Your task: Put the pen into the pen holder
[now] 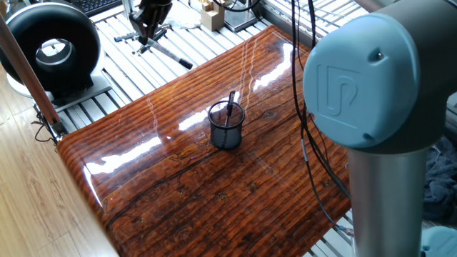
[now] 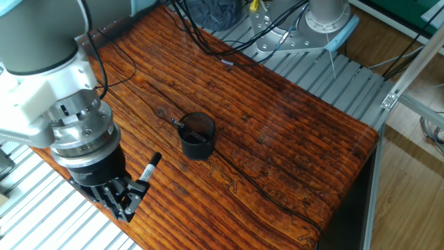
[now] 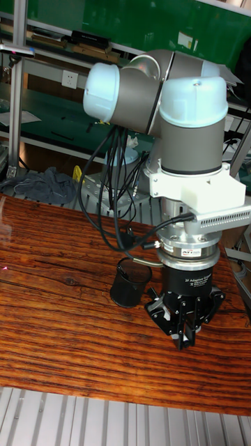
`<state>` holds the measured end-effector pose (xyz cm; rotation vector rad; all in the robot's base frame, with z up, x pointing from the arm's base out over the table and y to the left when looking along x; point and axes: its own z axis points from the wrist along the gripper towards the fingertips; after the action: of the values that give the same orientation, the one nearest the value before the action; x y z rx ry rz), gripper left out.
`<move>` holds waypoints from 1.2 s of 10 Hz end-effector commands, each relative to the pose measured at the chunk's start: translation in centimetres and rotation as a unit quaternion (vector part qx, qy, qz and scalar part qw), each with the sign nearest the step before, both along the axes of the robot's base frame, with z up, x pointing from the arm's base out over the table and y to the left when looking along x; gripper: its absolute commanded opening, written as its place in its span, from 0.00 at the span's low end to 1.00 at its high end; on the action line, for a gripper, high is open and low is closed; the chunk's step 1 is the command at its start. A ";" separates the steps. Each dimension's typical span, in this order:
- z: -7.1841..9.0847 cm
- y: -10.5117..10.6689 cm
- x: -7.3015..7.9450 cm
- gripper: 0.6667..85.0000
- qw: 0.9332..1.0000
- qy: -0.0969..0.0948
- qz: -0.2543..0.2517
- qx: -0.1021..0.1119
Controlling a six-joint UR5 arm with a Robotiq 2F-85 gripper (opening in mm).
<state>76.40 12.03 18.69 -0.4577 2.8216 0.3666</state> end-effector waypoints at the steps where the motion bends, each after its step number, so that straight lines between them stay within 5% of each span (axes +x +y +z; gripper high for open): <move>1: 0.1 -0.2 0.2 0.01 1.000 -0.004 -0.010 -0.005; 9: 0.0 -1.0 0.7 0.01 1.000 -0.014 -0.011 -0.021; 12: -0.7 -3.2 -0.1 0.01 0.998 0.000 -0.003 -0.066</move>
<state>76.65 9.79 18.12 -0.4674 2.8365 0.2223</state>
